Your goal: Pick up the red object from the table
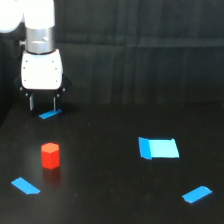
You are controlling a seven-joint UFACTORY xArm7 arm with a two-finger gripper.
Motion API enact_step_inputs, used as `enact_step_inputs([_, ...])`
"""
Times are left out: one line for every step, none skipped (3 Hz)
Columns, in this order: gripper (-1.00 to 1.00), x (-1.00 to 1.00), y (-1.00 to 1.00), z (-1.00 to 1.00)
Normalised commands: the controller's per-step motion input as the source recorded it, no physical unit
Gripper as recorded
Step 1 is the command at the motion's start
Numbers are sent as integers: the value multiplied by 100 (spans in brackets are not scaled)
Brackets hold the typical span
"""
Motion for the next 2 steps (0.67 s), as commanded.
enact_step_inputs([97,-30,12,14])
enact_step_inputs([100,-7,-46,-28])
